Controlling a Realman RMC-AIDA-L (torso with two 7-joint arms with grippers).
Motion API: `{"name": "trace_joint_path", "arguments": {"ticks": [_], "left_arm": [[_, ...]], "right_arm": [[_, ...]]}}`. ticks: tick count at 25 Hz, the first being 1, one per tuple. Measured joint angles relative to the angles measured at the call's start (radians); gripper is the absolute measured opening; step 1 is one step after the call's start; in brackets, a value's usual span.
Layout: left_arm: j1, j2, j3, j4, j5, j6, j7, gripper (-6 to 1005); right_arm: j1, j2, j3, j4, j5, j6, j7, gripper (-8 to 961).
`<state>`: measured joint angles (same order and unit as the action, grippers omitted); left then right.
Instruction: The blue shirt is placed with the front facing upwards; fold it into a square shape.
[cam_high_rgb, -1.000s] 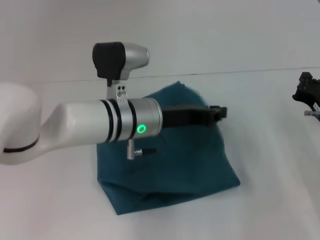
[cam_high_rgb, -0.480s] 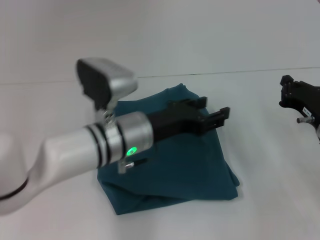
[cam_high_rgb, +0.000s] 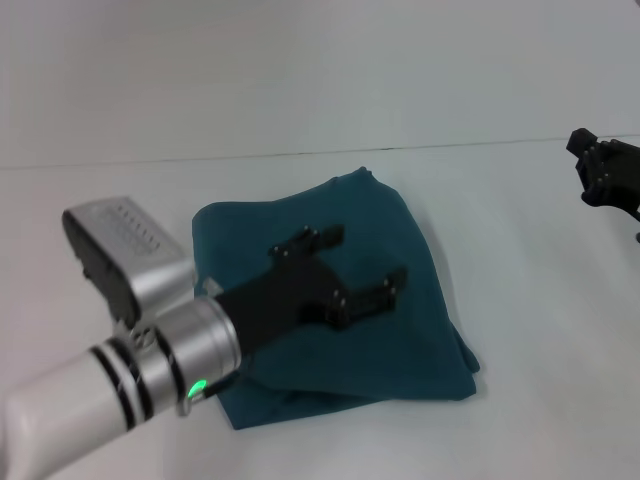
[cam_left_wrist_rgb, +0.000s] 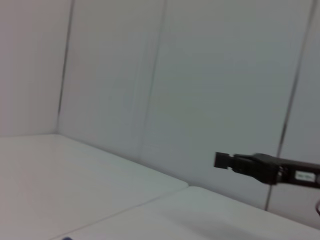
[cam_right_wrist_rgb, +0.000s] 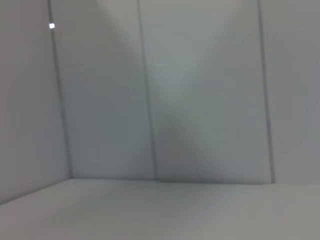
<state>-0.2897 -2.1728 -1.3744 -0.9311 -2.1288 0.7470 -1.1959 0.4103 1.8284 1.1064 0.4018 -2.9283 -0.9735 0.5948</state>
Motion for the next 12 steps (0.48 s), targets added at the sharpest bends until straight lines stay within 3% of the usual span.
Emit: {"name": "trace_joint_path", "arguments": {"ticks": [5,8,10,12], "left_arm": [[0.080,0.001,-0.012,-0.020,0.008,0.088,0.092,946],[0.081,0.003,-0.008,0.004,0.009,0.099,0.126,960],[0.076,0.000,-0.007,0.028,-0.003,0.092,0.153,959],[0.064,-0.002,-0.003,0.046,-0.025,0.085,0.171,959]], "right_arm": [[0.042,-0.096,-0.137,-0.001,-0.002,-0.034,0.115,24],[0.120,-0.180,-0.254,-0.035,-0.002,-0.055,0.249,24],[0.174,-0.207,-0.318,-0.093,-0.002,-0.100,0.316,24],[0.239,-0.205,-0.369,-0.192,-0.002,-0.200,0.343,24]]}}
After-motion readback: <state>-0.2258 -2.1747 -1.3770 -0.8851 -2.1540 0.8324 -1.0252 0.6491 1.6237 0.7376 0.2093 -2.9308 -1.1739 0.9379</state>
